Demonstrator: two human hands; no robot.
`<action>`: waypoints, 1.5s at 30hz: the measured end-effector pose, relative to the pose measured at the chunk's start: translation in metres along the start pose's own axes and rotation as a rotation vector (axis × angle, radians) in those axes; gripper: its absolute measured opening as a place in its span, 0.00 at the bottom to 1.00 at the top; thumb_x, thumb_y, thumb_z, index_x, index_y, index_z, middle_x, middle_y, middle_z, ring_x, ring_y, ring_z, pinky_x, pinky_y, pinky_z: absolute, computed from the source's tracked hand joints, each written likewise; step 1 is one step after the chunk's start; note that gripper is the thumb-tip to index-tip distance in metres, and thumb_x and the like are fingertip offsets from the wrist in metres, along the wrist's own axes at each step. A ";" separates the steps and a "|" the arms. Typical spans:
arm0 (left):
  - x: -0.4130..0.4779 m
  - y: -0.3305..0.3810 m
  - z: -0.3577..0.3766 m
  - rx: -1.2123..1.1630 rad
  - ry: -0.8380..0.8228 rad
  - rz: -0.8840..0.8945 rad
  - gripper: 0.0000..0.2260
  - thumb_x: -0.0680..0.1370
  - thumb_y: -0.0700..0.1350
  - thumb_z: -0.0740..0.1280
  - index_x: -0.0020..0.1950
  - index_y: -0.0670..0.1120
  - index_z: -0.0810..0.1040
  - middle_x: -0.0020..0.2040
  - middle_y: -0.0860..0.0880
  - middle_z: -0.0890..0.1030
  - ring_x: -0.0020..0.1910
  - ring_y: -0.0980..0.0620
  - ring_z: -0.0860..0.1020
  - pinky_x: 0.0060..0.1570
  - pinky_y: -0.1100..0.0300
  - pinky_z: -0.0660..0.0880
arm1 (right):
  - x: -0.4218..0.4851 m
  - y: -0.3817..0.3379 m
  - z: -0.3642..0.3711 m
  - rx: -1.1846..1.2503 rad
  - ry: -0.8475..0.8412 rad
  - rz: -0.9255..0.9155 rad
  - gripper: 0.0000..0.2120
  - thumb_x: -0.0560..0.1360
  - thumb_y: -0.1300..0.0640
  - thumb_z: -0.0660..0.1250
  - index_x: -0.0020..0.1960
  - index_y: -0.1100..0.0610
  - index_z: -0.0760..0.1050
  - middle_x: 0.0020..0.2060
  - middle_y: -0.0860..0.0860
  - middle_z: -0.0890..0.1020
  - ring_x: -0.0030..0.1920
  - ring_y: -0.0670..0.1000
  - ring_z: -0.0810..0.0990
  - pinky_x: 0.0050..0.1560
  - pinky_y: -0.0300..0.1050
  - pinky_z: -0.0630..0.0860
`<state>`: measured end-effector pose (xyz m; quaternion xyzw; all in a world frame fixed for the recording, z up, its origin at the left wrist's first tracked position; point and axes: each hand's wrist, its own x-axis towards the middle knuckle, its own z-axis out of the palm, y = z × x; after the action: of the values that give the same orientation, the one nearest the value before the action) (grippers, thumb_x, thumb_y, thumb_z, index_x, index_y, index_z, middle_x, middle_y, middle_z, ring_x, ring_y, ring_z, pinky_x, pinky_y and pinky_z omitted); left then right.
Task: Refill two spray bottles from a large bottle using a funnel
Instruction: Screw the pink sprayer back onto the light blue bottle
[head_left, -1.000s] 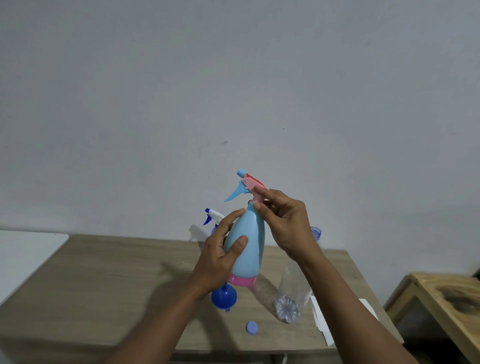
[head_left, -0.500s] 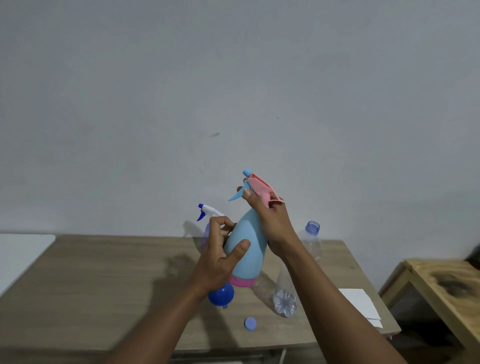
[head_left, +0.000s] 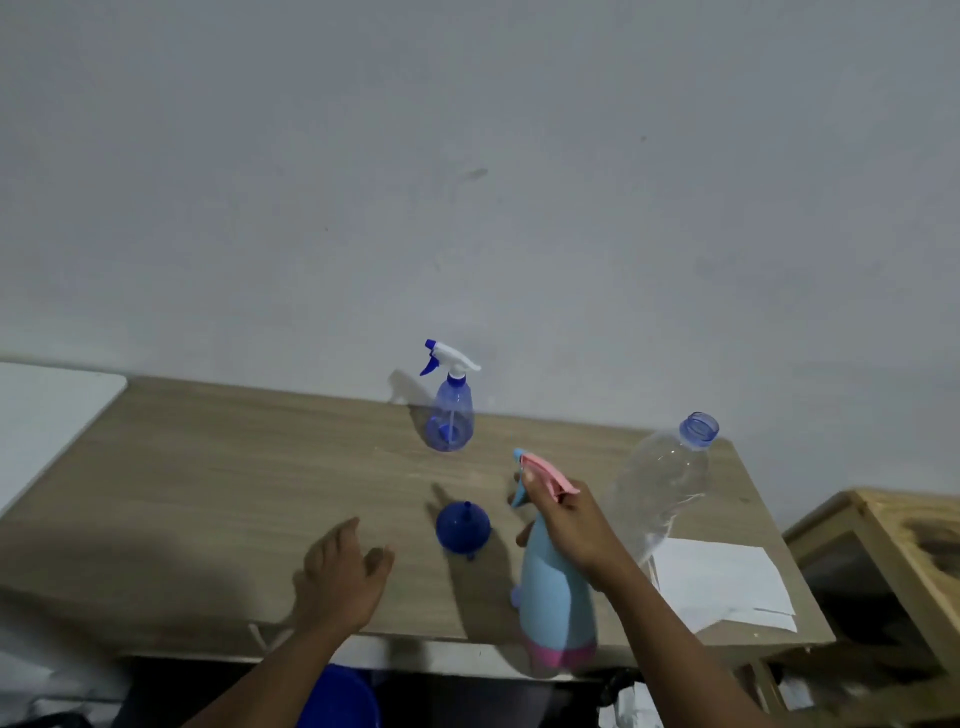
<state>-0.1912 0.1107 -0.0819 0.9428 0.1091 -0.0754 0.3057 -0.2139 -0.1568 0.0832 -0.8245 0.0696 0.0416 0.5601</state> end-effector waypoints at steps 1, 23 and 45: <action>0.000 -0.012 0.005 0.089 -0.061 -0.027 0.34 0.78 0.67 0.54 0.79 0.52 0.54 0.80 0.50 0.56 0.79 0.46 0.53 0.75 0.38 0.52 | 0.000 0.015 0.003 -0.023 -0.007 0.036 0.20 0.81 0.41 0.59 0.58 0.54 0.80 0.47 0.54 0.85 0.39 0.57 0.86 0.47 0.49 0.81; 0.024 -0.008 0.028 0.368 -0.070 0.098 0.39 0.74 0.72 0.51 0.79 0.51 0.53 0.81 0.51 0.50 0.80 0.41 0.42 0.71 0.27 0.43 | 0.035 0.023 0.007 -0.007 0.413 0.029 0.13 0.79 0.43 0.64 0.47 0.51 0.67 0.38 0.53 0.82 0.35 0.55 0.84 0.32 0.49 0.78; 0.030 -0.008 0.033 0.329 -0.013 0.094 0.38 0.72 0.71 0.57 0.76 0.51 0.59 0.80 0.52 0.55 0.80 0.41 0.48 0.71 0.27 0.46 | 0.234 0.016 0.004 -0.347 0.253 -0.109 0.11 0.77 0.60 0.69 0.58 0.55 0.83 0.48 0.56 0.85 0.46 0.55 0.80 0.43 0.40 0.70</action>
<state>-0.1665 0.1021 -0.1189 0.9838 0.0489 -0.0838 0.1509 0.0145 -0.1750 0.0325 -0.9097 0.0863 -0.0810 0.3982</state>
